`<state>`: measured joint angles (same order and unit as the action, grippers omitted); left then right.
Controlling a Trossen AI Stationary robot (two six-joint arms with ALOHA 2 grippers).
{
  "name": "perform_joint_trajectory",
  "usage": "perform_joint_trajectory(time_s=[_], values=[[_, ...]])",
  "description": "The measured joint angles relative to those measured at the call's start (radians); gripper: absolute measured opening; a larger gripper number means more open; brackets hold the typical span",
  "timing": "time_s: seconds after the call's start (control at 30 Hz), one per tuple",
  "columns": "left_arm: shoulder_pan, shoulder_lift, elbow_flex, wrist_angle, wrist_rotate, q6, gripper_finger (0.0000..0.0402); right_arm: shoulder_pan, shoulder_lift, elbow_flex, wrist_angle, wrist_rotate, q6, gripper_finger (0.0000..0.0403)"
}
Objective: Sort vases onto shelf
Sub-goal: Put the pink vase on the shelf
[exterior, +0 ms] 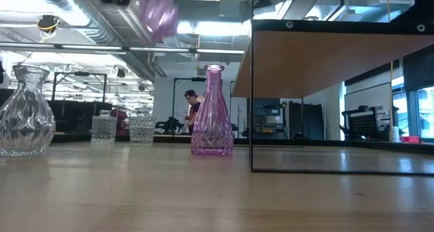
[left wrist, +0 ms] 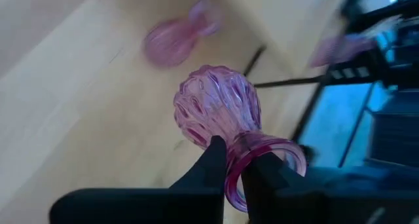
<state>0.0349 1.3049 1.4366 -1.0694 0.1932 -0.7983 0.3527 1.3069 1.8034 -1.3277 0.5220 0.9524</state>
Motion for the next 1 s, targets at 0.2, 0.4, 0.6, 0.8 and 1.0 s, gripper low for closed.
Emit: perform_joint_trajectory(time_s=[0.2,0.4,0.6,0.8,1.0], values=[[-0.023,0.27,0.499,-0.22,-0.001,0.112,0.0019,0.0,0.0,0.0,0.004,-0.028,-0.078,0.0184],[-0.016,0.558,0.918,-0.318,0.066,0.268,0.0019,0.015,0.002,0.0,0.176,-0.13,-0.356,0.0184],[-0.011,0.579,0.85,-0.21,0.166,0.266,0.0019,0.013,0.048,0.001,0.297,-0.188,-0.519,0.0184],[-0.018,0.577,0.859,-0.124,0.128,0.262,0.0019,-0.018,0.171,0.0,0.311,-0.304,-0.584,0.0221],[-0.02,0.577,0.861,-0.14,0.102,0.261,0.0019,-0.078,0.238,-0.001,0.391,-0.455,-0.63,0.0271]])
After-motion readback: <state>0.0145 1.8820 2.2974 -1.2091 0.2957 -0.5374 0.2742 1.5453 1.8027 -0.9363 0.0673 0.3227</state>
